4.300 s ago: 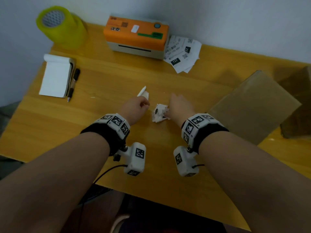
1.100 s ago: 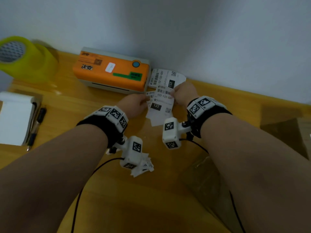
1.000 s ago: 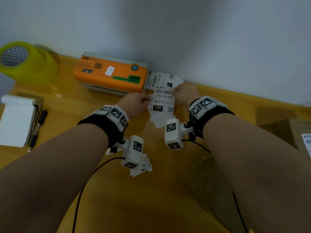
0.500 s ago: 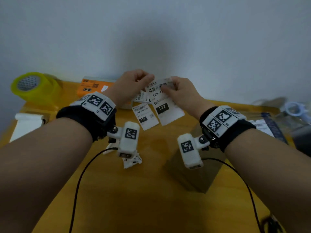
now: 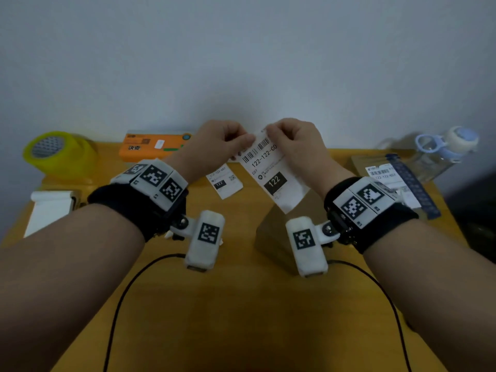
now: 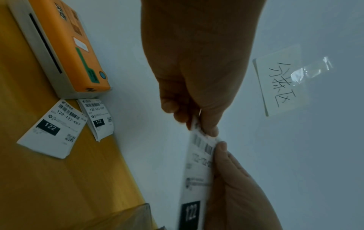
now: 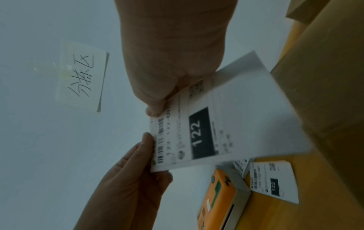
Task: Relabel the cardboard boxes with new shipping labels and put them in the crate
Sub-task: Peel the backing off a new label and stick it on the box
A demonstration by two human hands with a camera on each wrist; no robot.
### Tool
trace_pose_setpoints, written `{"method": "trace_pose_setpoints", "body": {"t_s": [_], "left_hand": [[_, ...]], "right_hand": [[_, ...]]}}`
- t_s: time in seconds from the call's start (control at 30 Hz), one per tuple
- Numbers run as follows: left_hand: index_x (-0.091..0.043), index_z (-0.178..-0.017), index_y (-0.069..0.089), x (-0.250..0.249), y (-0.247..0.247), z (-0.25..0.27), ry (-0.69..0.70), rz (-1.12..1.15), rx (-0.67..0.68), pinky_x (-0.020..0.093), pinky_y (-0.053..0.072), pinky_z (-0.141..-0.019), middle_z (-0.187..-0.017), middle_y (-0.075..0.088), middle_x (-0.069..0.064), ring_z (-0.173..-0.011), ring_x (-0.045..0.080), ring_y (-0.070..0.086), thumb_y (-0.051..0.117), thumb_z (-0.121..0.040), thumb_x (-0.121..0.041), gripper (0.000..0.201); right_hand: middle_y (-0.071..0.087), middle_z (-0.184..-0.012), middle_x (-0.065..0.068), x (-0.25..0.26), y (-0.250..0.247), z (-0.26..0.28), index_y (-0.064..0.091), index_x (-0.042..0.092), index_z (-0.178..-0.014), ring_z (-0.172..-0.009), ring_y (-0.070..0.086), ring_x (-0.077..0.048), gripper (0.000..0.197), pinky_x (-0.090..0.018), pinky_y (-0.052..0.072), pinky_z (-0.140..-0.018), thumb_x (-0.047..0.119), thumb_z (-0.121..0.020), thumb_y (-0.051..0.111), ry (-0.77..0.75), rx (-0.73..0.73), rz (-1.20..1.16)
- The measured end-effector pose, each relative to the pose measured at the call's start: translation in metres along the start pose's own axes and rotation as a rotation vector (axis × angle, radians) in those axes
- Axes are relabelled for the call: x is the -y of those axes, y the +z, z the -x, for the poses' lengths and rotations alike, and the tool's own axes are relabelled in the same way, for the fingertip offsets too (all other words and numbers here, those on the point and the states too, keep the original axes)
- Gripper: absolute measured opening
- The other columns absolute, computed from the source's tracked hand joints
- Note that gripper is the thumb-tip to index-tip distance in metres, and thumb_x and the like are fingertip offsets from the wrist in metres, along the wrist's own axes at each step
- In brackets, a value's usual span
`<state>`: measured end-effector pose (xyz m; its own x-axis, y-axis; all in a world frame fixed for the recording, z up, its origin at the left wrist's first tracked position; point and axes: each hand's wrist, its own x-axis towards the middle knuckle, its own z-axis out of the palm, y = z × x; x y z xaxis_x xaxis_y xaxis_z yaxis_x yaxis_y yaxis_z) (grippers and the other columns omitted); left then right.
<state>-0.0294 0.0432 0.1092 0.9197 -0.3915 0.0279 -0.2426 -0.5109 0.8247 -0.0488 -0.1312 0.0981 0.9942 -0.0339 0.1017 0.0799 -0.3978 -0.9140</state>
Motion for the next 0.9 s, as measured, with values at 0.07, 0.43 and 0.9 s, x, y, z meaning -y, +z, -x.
{"method": "trace_pose_setpoints", "body": {"t_s": [0.07,0.43,0.9], "left_hand": [[-0.008,-0.087,0.064,-0.001,0.003,0.003,0.013,0.026,-0.024,0.021,0.055,-0.068,-0.084,0.068,0.004,-0.072,0.01,0.065,0.056,-0.092,-0.028,0.022],[-0.005,-0.093,0.063,-0.022,0.011,-0.002,0.014,0.078,0.094,0.013,0.051,-0.06,-0.078,0.067,0.001,-0.058,-0.002,0.059,0.058,-0.091,-0.021,0.017],[-0.01,-0.078,0.06,-0.027,0.013,-0.004,-0.09,0.112,0.174,0.016,0.053,-0.061,-0.073,0.064,0.001,-0.059,0.004,0.06,0.052,-0.094,-0.014,0.018]], "right_hand": [[0.067,-0.075,-0.004,0.0,-0.005,0.003,0.064,0.008,-0.083,-0.065,0.063,-0.01,0.023,-0.024,0.052,-0.058,0.024,-0.095,0.054,-0.059,0.027,0.115],[0.059,-0.075,0.01,-0.002,-0.022,0.013,0.063,0.017,-0.084,-0.071,0.057,-0.01,0.019,-0.013,0.043,-0.059,0.023,-0.097,0.05,-0.189,0.223,0.412],[0.058,-0.079,0.018,0.001,-0.021,0.015,0.058,0.023,-0.084,-0.087,0.061,-0.014,0.015,-0.046,0.041,-0.099,0.03,-0.095,0.051,-0.164,0.219,0.421]]}}
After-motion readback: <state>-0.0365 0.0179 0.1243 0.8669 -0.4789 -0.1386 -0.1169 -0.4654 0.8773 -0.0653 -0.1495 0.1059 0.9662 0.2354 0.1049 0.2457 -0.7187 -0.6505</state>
